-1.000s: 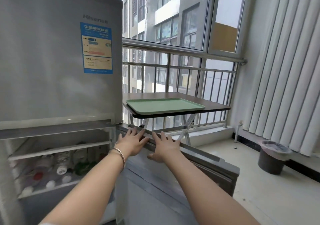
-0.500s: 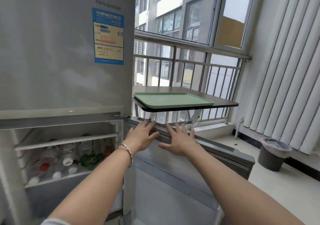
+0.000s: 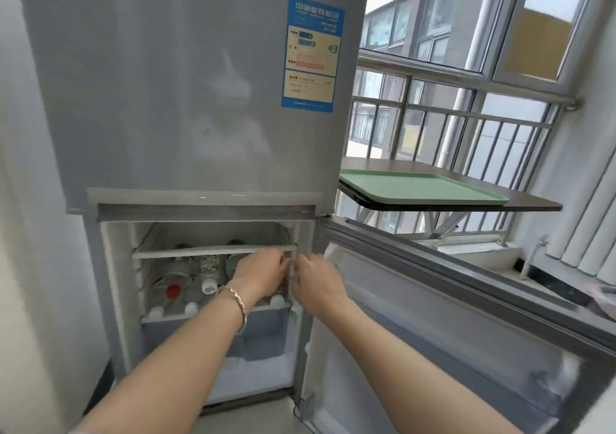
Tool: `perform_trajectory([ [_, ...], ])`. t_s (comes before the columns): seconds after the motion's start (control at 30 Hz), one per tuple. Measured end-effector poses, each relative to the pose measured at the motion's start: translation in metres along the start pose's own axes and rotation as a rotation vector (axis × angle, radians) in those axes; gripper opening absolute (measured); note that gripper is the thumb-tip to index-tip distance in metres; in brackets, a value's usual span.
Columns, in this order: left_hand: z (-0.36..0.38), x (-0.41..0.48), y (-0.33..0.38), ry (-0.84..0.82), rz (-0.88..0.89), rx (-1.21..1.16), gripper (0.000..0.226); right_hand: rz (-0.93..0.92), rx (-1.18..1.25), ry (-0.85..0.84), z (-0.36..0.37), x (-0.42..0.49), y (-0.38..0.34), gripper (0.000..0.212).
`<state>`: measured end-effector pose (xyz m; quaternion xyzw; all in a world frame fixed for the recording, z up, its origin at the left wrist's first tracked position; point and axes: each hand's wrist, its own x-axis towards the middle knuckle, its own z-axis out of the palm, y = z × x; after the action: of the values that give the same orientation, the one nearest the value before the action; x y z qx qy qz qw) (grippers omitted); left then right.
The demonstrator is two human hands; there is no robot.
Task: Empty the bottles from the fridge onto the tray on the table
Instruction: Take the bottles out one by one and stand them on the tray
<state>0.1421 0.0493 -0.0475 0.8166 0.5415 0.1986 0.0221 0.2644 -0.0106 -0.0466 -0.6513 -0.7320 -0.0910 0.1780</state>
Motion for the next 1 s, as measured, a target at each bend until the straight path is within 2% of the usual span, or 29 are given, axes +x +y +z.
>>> perform_trajectory([
  [0.17,0.017,0.005,-0.055,-0.091,-0.117,-0.038,0.035,0.061,0.136,-0.189,0.063,0.023,-0.019,0.023],
  [0.43,0.058,0.019,-0.098,-0.226,-0.250,-0.050,0.038,0.151,0.138,-0.409,0.151,0.063,-0.021,0.043],
  [0.67,0.099,0.027,-0.127,-0.250,-0.331,-0.060,0.034,0.235,0.163,-0.352,0.204,0.119,-0.022,0.044],
  [0.77,0.104,0.029,-0.133,-0.213,-0.354,-0.108,0.033,0.206,0.097,-0.369,0.225,0.135,-0.021,0.059],
  [0.9,0.109,0.031,-0.139,-0.194,-0.394,-0.158,0.032,0.193,0.120,-0.204,0.231,0.134,-0.016,0.057],
  [1.0,0.110,0.034,-0.135,-0.191,-0.379,-0.134,0.030,0.192,0.082,-0.176,0.231,0.126,-0.015,0.053],
])
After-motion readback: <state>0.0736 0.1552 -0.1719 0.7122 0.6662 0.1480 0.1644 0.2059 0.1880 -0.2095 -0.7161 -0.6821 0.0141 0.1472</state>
